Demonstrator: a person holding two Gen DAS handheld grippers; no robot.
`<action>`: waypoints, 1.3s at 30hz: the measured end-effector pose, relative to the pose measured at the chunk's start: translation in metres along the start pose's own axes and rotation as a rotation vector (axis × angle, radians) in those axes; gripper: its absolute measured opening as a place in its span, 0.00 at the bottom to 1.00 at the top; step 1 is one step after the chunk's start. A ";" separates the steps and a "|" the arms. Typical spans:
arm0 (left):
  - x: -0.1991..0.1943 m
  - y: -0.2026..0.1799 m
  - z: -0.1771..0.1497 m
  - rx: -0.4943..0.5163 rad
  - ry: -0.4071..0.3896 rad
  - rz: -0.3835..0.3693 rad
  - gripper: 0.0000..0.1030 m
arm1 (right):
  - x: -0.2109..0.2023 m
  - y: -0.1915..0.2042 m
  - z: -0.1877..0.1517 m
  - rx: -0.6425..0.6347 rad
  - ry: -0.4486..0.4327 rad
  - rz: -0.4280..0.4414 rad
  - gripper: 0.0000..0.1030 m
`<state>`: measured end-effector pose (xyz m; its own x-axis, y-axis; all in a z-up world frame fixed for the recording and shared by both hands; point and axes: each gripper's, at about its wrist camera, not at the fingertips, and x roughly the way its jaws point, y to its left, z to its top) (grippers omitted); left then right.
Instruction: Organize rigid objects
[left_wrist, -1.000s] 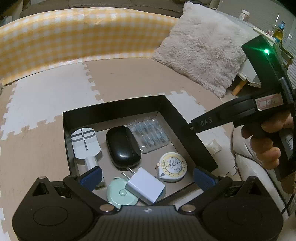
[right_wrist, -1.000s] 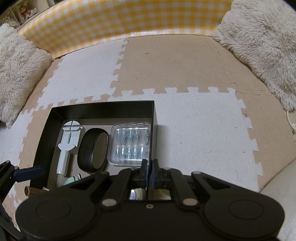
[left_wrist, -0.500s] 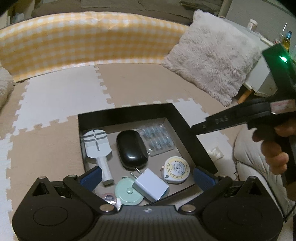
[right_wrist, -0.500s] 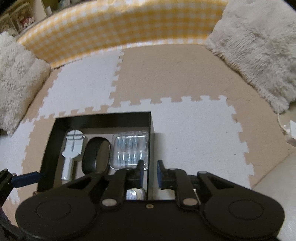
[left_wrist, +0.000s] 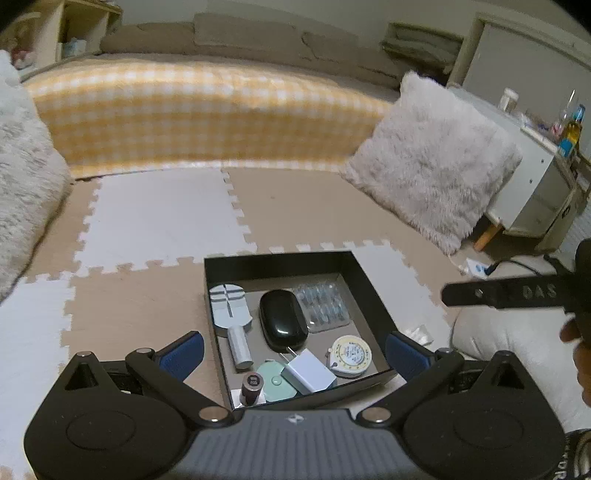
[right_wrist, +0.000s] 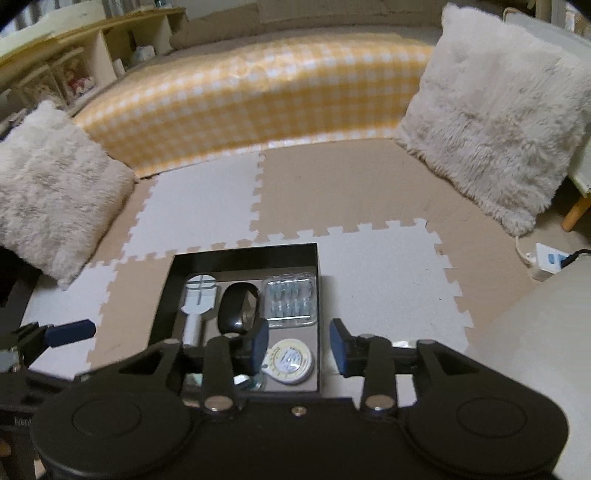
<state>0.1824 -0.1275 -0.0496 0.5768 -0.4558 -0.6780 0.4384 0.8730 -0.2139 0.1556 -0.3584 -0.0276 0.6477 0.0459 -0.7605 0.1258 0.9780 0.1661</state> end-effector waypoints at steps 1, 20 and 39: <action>-0.005 0.000 0.000 -0.004 -0.006 0.007 1.00 | -0.008 0.002 -0.002 -0.008 -0.012 -0.001 0.41; -0.112 -0.007 -0.028 -0.010 -0.170 0.204 1.00 | -0.106 0.018 -0.059 -0.066 -0.194 0.006 0.66; -0.140 -0.020 -0.068 0.049 -0.243 0.226 1.00 | -0.129 0.023 -0.108 -0.091 -0.313 -0.066 1.00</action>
<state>0.0458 -0.0697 0.0018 0.8082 -0.2851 -0.5152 0.3099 0.9500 -0.0395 -0.0065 -0.3197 0.0065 0.8418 -0.0692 -0.5353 0.1167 0.9916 0.0554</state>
